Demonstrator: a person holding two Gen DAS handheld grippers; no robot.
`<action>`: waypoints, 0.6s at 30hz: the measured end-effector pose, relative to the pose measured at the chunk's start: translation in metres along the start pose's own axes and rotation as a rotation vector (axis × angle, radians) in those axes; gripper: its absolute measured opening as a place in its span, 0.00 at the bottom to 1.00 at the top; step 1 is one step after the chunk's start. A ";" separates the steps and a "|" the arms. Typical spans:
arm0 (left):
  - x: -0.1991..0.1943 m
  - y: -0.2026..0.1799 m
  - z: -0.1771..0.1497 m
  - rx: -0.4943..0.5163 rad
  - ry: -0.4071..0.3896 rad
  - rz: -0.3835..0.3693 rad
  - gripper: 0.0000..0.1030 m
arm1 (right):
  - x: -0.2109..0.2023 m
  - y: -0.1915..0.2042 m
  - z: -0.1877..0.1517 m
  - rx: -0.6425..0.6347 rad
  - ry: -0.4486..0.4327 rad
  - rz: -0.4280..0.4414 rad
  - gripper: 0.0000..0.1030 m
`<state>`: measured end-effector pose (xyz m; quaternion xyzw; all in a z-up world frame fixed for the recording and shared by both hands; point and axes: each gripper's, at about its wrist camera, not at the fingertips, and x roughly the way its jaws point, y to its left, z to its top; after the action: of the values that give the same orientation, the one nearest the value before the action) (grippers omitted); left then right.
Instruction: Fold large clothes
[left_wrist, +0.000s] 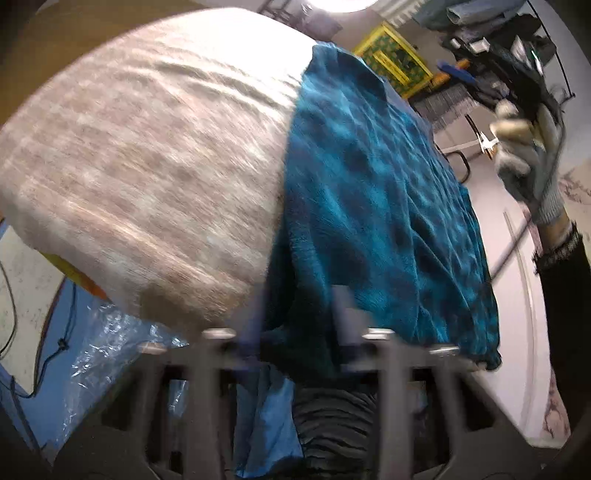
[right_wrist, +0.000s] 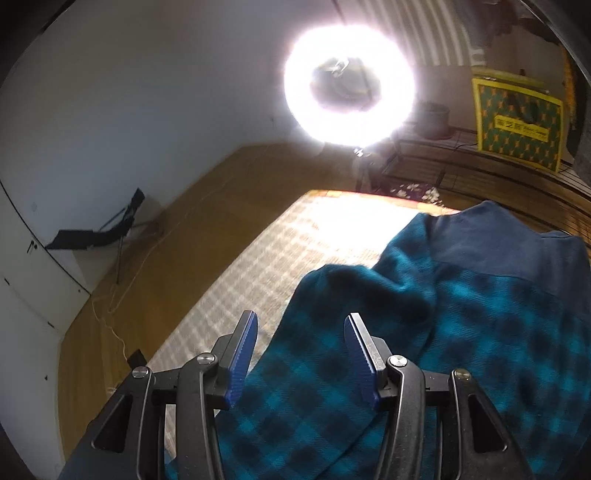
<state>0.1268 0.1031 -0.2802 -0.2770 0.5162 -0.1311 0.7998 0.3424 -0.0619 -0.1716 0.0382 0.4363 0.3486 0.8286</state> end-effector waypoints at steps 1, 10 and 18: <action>0.000 -0.001 -0.001 0.001 -0.008 -0.004 0.17 | 0.010 0.004 0.000 -0.001 0.018 -0.010 0.51; -0.028 -0.047 -0.007 0.135 -0.099 -0.078 0.12 | 0.101 0.032 0.007 0.042 0.188 -0.143 0.55; -0.032 -0.087 -0.011 0.265 -0.117 -0.079 0.11 | 0.176 0.070 0.008 -0.056 0.360 -0.352 0.58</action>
<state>0.1101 0.0451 -0.2096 -0.1962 0.4355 -0.2132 0.8523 0.3765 0.1002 -0.2637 -0.1240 0.5669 0.2120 0.7863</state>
